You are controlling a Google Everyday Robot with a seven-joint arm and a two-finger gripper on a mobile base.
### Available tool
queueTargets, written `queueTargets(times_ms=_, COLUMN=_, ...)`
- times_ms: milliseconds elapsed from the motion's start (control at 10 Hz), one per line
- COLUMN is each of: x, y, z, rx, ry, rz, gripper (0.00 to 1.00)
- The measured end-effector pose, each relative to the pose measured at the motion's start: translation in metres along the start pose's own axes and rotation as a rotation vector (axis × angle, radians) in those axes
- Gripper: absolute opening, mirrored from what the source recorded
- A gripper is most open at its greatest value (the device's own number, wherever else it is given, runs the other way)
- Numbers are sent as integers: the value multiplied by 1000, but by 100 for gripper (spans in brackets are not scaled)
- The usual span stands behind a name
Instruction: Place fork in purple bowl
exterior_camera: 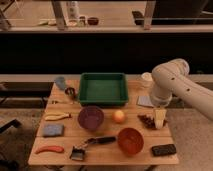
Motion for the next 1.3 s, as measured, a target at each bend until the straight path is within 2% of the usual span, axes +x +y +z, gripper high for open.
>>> queueTargets(times_ms=200, x=-12, y=0, z=-2, rx=1, ry=0, rz=-27, gripper=81)
queueTargets(times_ms=300, x=-22, y=1, z=-2, rx=1, ry=1, rz=-45, gripper=80)
queueTargets(times_ms=500, x=-61, y=1, z=-4, rx=6, ry=-3, rz=-83, gripper=80)
queueTargets(times_ms=1000, x=-98, y=-1, z=-7, rx=9, ry=-5, rz=-159, gripper=80)
queueTargets(times_ms=1300, x=-148, y=-5, z=-9, rx=13, ry=-8, rz=-195, gripper=80)
